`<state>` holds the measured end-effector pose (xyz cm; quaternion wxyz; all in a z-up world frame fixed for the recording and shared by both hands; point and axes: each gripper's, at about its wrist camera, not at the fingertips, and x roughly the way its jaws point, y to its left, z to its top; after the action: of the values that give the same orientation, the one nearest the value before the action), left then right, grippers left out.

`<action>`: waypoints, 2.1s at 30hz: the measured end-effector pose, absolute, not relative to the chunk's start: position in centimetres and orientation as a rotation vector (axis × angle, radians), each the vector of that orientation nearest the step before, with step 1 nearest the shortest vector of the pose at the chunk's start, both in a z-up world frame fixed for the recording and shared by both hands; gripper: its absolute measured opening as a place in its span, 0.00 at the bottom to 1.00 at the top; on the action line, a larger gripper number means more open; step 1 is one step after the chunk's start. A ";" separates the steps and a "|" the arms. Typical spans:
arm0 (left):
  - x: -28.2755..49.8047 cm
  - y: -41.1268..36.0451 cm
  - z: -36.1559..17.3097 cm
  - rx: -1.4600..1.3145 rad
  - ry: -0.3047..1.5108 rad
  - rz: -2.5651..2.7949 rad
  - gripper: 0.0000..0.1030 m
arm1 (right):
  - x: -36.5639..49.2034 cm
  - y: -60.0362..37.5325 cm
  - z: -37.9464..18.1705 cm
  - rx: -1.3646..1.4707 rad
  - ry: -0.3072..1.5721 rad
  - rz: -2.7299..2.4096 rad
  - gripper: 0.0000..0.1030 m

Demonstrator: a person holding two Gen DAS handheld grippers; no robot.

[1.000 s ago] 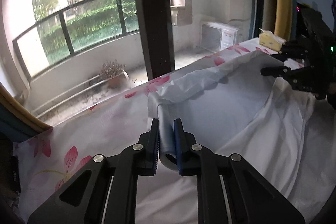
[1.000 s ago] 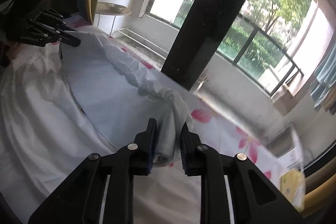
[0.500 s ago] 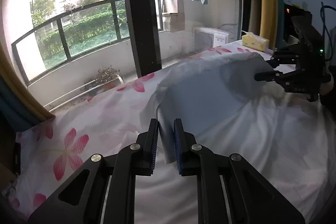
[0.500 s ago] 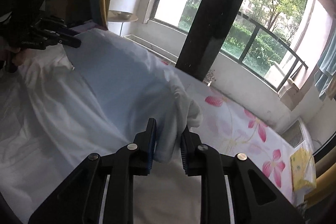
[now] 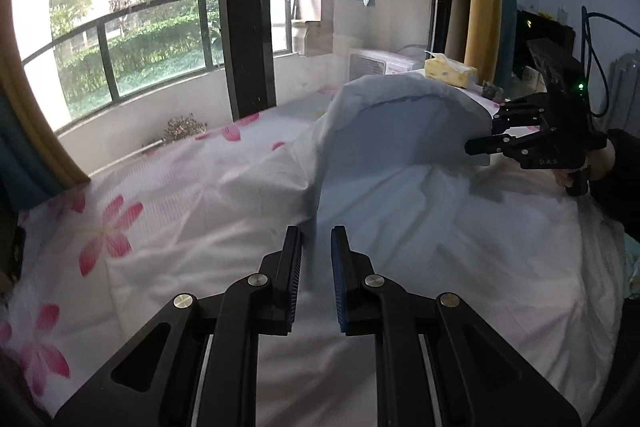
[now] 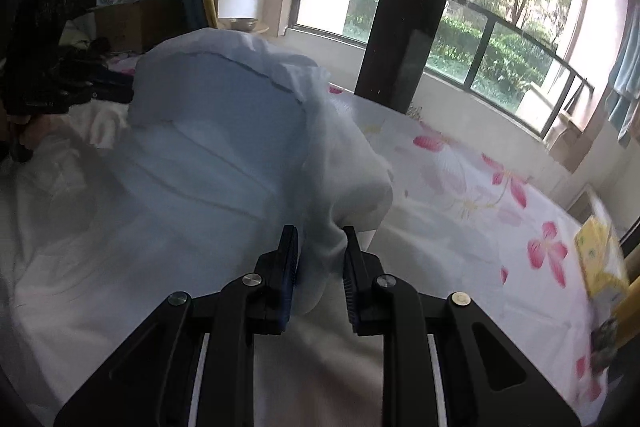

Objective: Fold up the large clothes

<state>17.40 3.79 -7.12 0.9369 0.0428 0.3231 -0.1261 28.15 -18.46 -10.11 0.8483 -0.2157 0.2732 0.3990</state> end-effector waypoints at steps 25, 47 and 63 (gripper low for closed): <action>14.1 5.7 -5.1 -0.085 0.625 -0.192 0.38 | 25.2 -16.8 -5.6 -0.256 0.590 1.000 0.47; 14.9 3.3 -5.9 -0.087 0.698 -0.169 0.38 | 19.5 -14.9 -11.9 -0.522 0.749 1.128 0.02; 18.9 2.9 -7.6 -0.091 0.777 -0.093 0.38 | 20.8 -17.8 -8.2 -0.442 0.669 1.078 0.58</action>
<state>18.89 2.93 -7.60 0.9234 -0.0441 0.3787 -0.0454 20.79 -17.77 -8.18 0.7827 -0.2049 0.3097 0.4994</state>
